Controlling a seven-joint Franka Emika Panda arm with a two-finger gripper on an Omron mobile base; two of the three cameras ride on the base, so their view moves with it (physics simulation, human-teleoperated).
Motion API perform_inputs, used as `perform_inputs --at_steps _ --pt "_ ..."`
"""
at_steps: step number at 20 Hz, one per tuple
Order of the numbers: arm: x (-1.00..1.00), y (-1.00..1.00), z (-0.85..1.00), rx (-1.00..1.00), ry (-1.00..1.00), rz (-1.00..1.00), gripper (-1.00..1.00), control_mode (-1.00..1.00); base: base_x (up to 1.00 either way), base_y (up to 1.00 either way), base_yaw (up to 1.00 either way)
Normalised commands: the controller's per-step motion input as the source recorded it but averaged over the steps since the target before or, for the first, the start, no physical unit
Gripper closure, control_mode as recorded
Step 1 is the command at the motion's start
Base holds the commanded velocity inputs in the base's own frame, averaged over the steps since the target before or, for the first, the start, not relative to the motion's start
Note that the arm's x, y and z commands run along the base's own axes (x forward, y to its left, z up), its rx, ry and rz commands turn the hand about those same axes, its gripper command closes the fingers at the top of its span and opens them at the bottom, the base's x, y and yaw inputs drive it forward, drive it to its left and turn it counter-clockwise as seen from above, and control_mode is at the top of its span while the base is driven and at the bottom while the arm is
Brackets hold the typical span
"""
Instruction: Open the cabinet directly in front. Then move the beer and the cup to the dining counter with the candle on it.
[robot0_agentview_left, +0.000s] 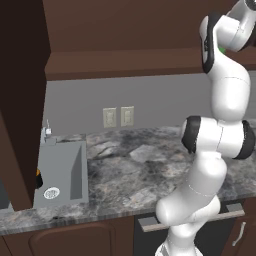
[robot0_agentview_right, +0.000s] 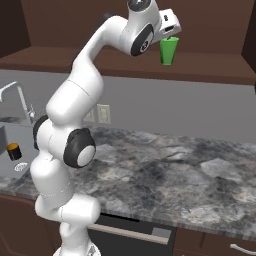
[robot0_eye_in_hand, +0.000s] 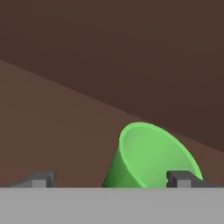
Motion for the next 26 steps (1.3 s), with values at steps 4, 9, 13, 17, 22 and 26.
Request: perform_inputs --at_steps 4,9,13,17,22,26 --pt "0.28 -0.13 0.0 0.0 0.0 0.0 -1.0 -1.0 0.0 0.0 0.0" --pt "0.29 -0.15 0.0 0.0 0.0 0.0 -1.0 -1.0 0.0 0.0 0.0" --pt "0.26 -0.16 0.0 0.0 0.0 0.0 -1.0 -1.0 0.0 0.0 0.0" --pt "0.18 -0.13 0.0 0.0 0.0 0.0 -1.0 -1.0 0.0 0.0 0.0" --pt "0.0 -0.16 0.0 0.0 0.0 0.0 -1.0 -1.0 0.0 0.0 0.0" --pt "-0.14 -0.08 -0.01 0.0 0.0 0.0 -1.0 -1.0 0.0 0.0 0.0"
